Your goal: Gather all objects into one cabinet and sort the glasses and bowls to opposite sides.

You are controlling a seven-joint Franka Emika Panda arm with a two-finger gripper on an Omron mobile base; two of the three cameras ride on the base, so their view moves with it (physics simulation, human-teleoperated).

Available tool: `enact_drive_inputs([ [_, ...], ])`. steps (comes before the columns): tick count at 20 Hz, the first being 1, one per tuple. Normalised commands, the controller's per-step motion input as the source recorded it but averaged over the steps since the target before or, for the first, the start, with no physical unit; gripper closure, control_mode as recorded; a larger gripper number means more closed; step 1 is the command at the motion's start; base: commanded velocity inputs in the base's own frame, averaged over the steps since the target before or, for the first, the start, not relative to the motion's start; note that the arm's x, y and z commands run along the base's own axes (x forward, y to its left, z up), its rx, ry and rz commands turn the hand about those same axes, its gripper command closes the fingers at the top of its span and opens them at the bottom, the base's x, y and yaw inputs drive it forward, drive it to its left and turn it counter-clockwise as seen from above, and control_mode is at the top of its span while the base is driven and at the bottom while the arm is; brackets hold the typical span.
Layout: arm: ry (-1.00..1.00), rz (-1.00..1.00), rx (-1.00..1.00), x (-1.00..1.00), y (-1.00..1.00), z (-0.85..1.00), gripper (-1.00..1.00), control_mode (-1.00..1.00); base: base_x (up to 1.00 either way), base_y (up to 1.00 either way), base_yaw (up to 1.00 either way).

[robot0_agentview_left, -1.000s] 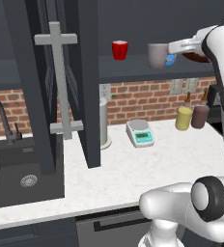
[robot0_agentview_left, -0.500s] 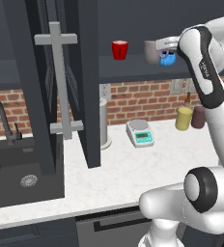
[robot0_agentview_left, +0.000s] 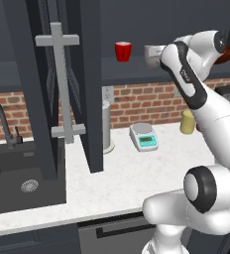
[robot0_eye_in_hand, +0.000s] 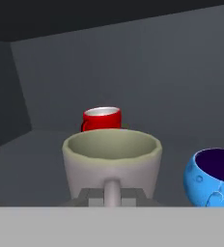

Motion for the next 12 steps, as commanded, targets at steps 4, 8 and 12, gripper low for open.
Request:
enact_drive_inputs([
  [4, -0.01, -0.12, 0.00, 0.48, 0.00, -0.15, 1.00, -1.00, 0.00, 0.00, 0.00],
  [8, -0.04, -0.10, 0.00, 0.39, 0.00, -0.29, 1.00, -1.00, 0.00, 0.00, 0.00],
  [12, -0.02, -0.08, 0.00, 0.42, 0.00, -0.27, 1.00, -1.00, 0.00, 0.00, 0.00],
])
